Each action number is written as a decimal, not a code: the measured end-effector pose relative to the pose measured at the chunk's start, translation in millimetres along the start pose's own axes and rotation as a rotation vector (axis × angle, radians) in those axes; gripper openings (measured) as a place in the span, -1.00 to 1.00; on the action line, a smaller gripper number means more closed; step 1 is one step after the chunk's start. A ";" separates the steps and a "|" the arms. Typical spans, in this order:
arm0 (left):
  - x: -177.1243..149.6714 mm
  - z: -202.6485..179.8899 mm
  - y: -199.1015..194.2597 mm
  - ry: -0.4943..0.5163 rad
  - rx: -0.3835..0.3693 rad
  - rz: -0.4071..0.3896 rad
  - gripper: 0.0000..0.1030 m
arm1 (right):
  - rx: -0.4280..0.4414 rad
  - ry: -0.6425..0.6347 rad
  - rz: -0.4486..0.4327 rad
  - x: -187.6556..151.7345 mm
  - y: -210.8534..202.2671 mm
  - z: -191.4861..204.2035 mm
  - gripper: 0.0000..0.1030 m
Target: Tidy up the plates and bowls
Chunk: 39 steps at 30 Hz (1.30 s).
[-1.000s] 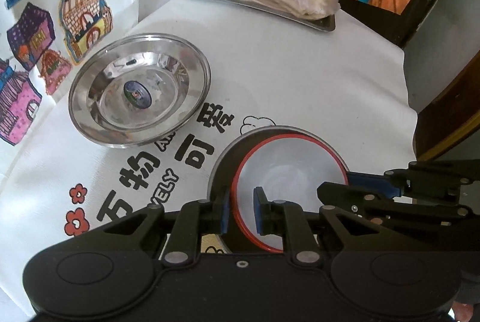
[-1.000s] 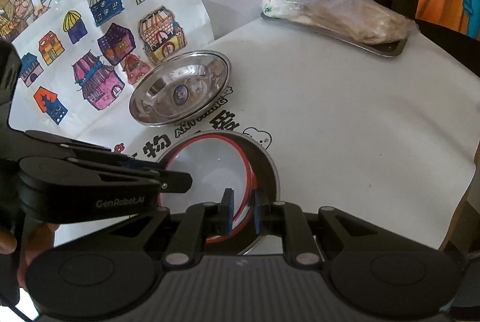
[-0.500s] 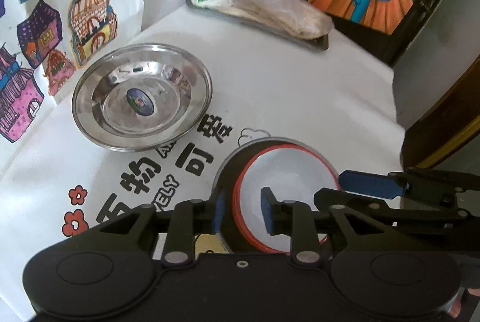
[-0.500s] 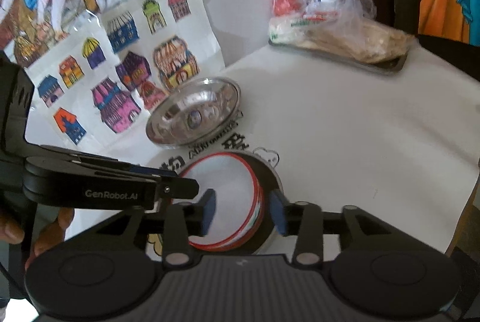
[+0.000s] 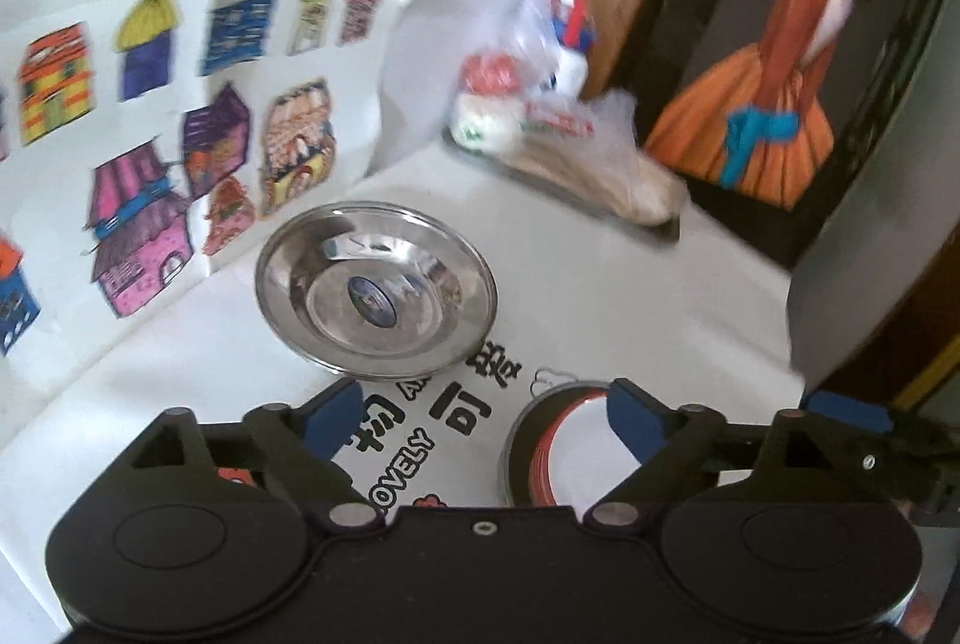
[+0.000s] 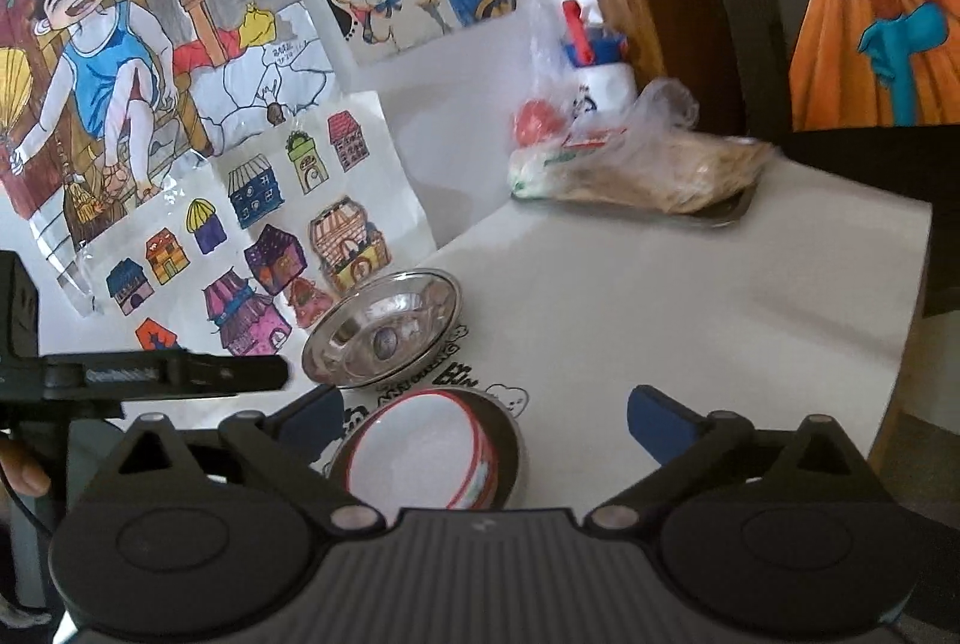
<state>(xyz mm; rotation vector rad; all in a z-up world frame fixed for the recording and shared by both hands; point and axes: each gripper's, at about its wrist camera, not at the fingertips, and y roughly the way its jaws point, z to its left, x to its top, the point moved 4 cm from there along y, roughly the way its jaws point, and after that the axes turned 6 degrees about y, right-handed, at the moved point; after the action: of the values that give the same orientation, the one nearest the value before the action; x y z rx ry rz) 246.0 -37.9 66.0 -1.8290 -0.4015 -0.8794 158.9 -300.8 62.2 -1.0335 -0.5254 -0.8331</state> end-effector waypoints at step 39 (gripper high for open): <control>-71.6 19.2 20.6 -0.006 0.077 -0.026 0.98 | -0.071 0.034 0.117 -46.1 31.8 -41.6 1.00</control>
<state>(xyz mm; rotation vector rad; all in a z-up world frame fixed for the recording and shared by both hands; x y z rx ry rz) 217.8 -20.7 -3.5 -1.7590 -0.4579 -0.8652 157.3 -313.9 -6.3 -1.1033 -0.4048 -0.7684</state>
